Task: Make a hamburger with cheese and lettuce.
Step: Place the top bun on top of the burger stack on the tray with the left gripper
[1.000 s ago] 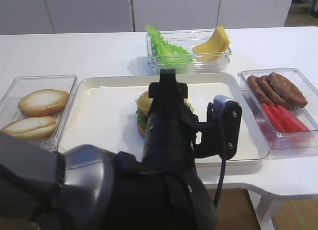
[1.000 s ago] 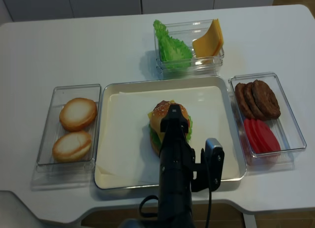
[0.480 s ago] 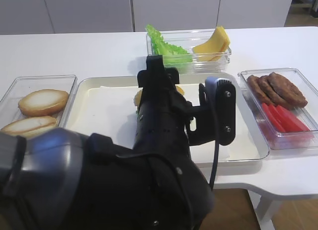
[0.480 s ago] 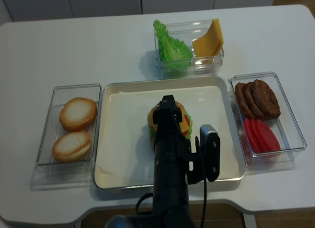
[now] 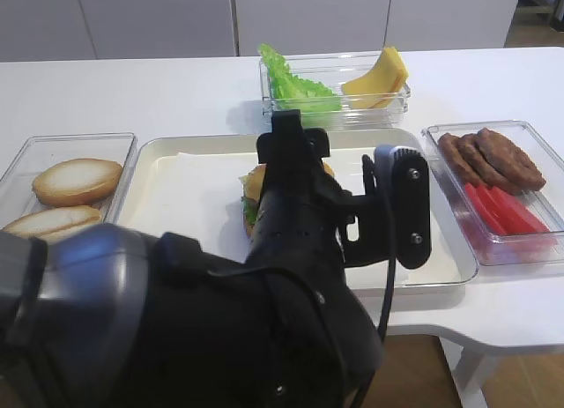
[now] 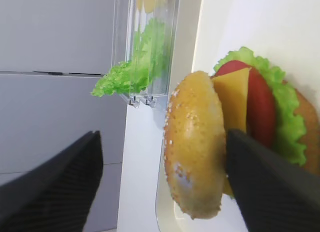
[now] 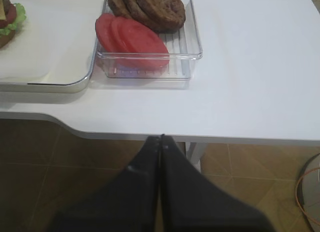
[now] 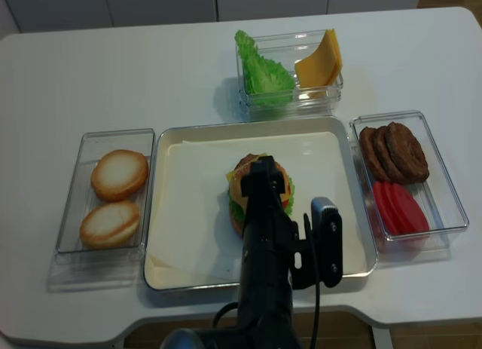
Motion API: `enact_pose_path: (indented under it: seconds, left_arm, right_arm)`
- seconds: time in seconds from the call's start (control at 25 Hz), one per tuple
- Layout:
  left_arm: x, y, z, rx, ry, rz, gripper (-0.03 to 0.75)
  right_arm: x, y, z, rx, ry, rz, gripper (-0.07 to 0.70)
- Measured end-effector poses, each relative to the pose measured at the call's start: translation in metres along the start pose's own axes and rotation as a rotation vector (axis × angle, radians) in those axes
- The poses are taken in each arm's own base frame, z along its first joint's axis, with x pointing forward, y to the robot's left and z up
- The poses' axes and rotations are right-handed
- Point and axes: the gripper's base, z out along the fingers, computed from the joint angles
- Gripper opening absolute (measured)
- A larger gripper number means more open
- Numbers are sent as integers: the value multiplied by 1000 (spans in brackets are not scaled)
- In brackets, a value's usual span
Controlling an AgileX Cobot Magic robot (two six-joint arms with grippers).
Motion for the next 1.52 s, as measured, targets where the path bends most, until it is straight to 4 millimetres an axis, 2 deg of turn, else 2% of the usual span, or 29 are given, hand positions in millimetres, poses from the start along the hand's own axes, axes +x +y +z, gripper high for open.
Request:
enact_pose_path:
  seconds: [0.28, 0.56, 1.04, 1.52]
  left_arm:
    - [-1, -1, 0, 21, -4, -11, 588]
    - [-9, 4, 0, 39, -7, -62, 589]
    - [-8, 4, -1, 73, 18, -119, 590]
    - [-7, 28, -13, 86, -4, -300, 589]
  right_arm:
    - [0, 0, 0, 0, 0, 0, -70]
    - [0, 0, 0, -9, 0, -4, -70]
    - [0, 0, 0, -30, 0, -19, -70]
    - [0, 0, 0, -30, 0, -19, -70]
